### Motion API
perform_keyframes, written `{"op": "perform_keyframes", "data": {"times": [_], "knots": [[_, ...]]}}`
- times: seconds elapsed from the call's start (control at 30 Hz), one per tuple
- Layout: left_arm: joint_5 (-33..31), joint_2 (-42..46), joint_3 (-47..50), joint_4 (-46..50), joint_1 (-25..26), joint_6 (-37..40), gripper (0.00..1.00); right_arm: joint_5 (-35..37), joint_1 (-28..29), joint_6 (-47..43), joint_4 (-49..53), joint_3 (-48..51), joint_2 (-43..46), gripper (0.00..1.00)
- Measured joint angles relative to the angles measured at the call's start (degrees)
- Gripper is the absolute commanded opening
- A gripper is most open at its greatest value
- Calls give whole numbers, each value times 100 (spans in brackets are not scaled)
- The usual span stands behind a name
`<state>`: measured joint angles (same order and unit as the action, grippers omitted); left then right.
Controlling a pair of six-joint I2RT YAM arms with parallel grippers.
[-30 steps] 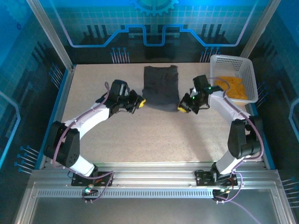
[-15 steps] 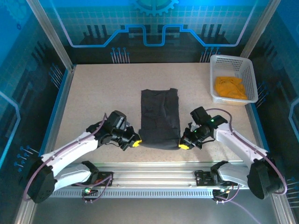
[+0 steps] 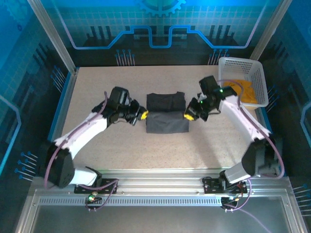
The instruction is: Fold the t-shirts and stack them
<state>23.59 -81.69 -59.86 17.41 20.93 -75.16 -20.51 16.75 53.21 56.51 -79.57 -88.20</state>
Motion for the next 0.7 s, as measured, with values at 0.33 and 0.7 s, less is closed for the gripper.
{"op": "perform_keyframes", "data": {"times": [0.33, 0.7], "knots": [[-101, -3486, -3010, -313, -697, 365, 42, -90, -584, -404, 9, -4374, -4024, 57], [-1196, -1515, -1327, 138, 22, 157, 50, 249, -632, -1222, 79, -2975, -3132, 54]]}}
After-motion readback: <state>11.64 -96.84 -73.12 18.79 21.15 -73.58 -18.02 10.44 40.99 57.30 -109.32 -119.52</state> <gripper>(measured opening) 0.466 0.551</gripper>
